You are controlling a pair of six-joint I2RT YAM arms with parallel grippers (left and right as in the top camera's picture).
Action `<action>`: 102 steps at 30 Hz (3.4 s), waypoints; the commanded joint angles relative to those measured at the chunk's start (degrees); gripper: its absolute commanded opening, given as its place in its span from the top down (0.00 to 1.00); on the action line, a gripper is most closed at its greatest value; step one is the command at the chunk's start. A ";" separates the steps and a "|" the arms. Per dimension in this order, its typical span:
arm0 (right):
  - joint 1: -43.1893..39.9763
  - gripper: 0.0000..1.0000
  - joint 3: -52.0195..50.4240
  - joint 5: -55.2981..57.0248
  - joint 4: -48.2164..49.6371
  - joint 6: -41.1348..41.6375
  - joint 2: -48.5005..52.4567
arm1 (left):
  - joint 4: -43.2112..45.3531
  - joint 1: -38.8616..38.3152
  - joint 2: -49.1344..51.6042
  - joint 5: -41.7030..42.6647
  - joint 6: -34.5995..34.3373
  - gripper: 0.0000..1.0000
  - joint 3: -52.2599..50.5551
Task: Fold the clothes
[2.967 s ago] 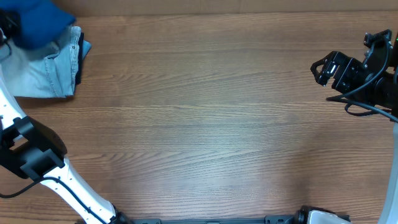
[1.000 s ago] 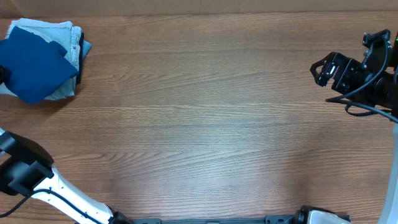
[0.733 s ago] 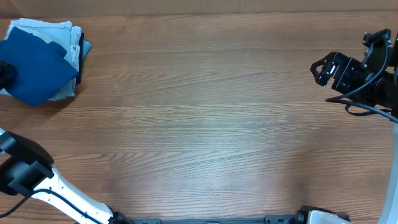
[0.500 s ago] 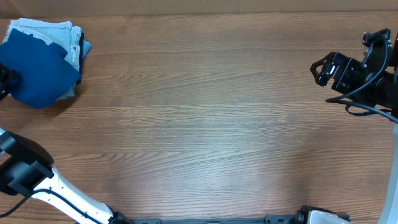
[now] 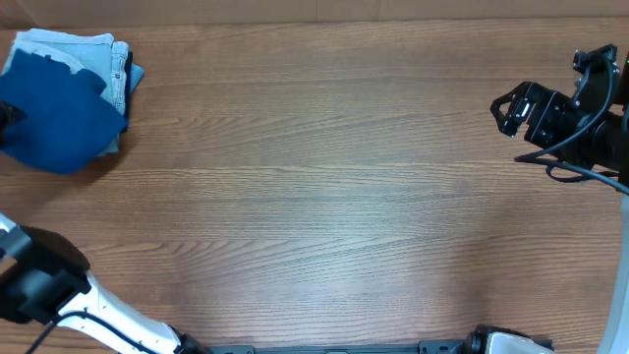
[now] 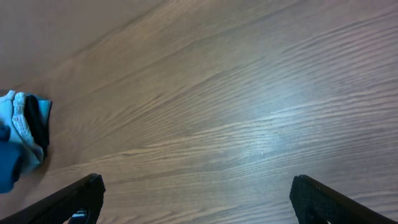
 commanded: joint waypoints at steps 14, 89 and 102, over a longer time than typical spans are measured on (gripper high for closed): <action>-0.07 0.00 1.40 -0.33 0.20 -0.35 -0.20 | 3.67 -9.66 14.23 -16.65 4.42 0.96 1.14; -0.07 0.00 1.40 -0.28 -0.61 -0.39 -0.20 | -6.95 -0.72 -34.34 -22.77 -6.80 0.19 -14.32; -0.07 0.00 1.40 -0.26 -0.42 -0.42 -0.20 | 12.07 18.73 -20.33 7.52 10.10 0.18 -38.80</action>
